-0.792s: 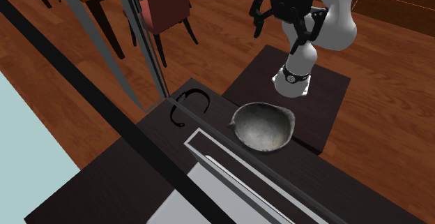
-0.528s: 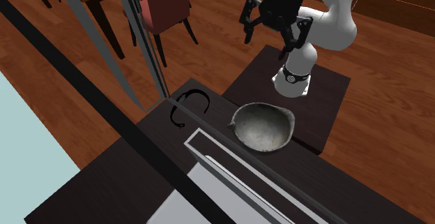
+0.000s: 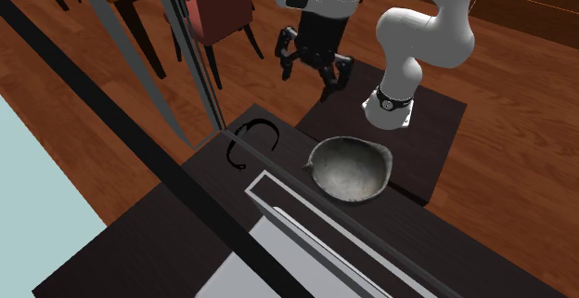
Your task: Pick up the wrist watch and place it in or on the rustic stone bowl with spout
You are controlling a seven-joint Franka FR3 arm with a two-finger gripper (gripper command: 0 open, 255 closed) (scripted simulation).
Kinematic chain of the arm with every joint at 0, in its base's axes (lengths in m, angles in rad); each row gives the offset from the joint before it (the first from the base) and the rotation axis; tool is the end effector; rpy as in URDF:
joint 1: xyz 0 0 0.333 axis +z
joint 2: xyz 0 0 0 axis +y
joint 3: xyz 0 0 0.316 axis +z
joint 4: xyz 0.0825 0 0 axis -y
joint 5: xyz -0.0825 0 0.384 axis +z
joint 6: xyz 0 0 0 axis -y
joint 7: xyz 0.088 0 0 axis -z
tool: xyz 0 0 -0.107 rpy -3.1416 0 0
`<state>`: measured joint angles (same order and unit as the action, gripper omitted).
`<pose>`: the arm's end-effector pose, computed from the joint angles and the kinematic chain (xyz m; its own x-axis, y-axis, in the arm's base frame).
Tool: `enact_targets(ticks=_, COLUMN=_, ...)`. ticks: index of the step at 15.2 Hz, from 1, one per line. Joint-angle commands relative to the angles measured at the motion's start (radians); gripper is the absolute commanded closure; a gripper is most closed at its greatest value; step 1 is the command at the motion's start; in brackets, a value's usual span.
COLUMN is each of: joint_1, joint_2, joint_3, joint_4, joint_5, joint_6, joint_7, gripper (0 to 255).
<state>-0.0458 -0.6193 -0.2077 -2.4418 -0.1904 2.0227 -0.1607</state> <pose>0.3697 -0.1165 0.5294 0.9842 0.0086 0.1771 -0.0081 -0.9956 0.0935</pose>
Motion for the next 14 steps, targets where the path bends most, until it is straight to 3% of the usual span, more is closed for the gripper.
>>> enact_targets(ticks=1, joint_1=-0.011, joint_2=0.040, joint_3=-0.031, joint_4=-0.020, joint_5=-0.017, joint_6=0.072, joint_7=-0.024, gripper=0)
enact_targets(ticks=11, joint_1=-0.025, joint_2=0.356, joint_3=-0.186, joint_4=0.040, joint_5=-0.013, joint_6=0.378, joint_7=-0.168, gripper=0)
enact_targets(ticks=14, joint_1=-0.022, joint_2=0.399, joint_3=-0.200, joint_4=0.041, joint_5=0.000, joint_6=0.422, joint_7=-0.184, gripper=0)
